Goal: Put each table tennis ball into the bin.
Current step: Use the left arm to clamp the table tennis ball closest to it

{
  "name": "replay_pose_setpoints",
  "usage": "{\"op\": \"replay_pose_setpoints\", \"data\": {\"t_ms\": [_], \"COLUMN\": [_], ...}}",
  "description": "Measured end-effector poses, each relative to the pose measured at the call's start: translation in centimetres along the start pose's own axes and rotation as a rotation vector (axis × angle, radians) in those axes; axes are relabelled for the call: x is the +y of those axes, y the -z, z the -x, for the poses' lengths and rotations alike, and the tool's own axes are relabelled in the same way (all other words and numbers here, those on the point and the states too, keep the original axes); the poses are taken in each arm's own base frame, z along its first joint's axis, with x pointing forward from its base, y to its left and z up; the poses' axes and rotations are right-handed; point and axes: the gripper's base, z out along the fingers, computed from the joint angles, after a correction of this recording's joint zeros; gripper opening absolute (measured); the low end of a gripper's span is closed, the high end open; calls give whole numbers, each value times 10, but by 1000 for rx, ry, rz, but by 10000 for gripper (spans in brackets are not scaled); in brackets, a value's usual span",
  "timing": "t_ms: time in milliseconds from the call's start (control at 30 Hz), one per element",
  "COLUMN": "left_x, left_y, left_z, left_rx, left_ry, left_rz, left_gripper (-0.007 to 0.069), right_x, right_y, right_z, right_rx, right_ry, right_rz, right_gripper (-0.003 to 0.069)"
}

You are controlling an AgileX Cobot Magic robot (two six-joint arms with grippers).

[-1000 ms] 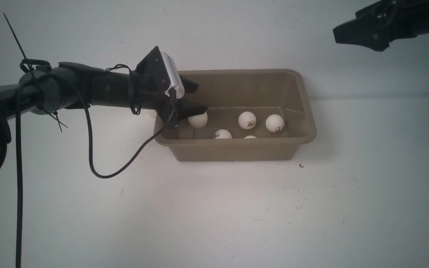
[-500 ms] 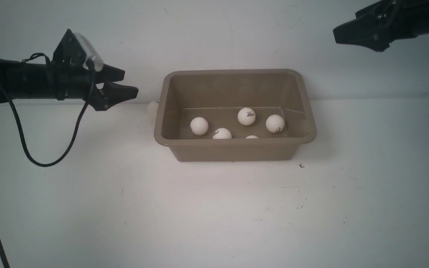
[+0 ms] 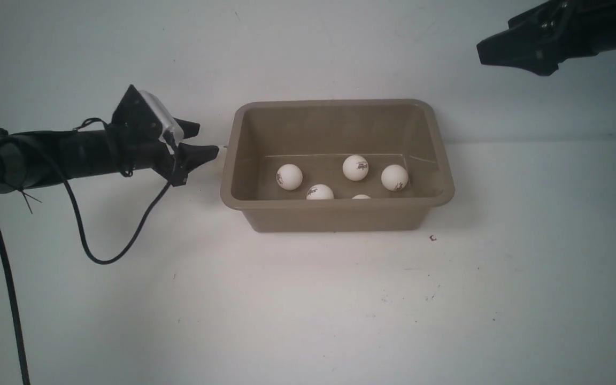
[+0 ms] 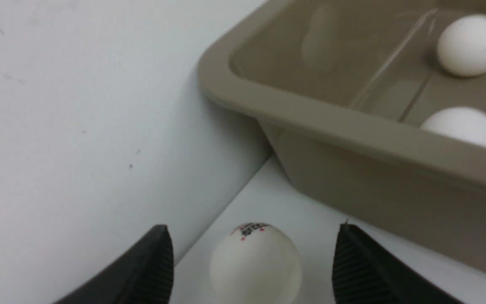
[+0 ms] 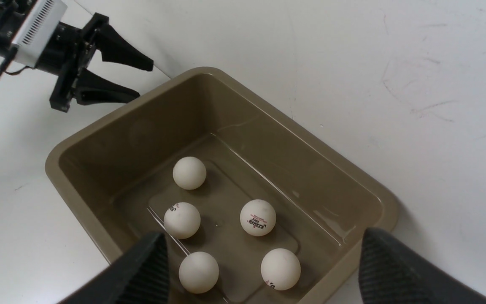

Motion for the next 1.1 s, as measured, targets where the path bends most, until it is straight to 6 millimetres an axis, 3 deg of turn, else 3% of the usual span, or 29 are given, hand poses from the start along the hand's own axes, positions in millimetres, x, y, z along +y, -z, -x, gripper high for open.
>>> {"op": "replay_pose_setpoints", "data": {"t_ms": [233,400,467,533,700,800,933,1033,1100], "left_x": [-15,-18,-18,-18,-17,-11,11,13,8], "left_y": [-26,-34,-36,-38,-37,-30,11,39,43], "left_z": [-8,-15,-18,-19,-14,-7,13,32,40], "left_rx": [45,95,123,138,144,135,109,-3,-61], "left_ry": [-67,-97,-100,-95,-85,-66,-14,-11,-18], "left_rz": [17,45,65,82,99,117,172,53,-24], "left_gripper": [457,453,423,338,343,343,343,343,343], "right_x": [0,0,0,0,0,1,1,0,0], "right_y": [0,0,0,0,0,0,0,0,0], "right_z": [0,0,0,0,0,0,0,0,0], "right_rx": [-1,0,0,1,1,1,1,1,0], "right_ry": [0,0,0,0,0,0,6,18,20], "right_rz": [0,1,2,4,4,6,6,4,2], "right_gripper": [546,545,546,546,546,546,546,546,546]}}
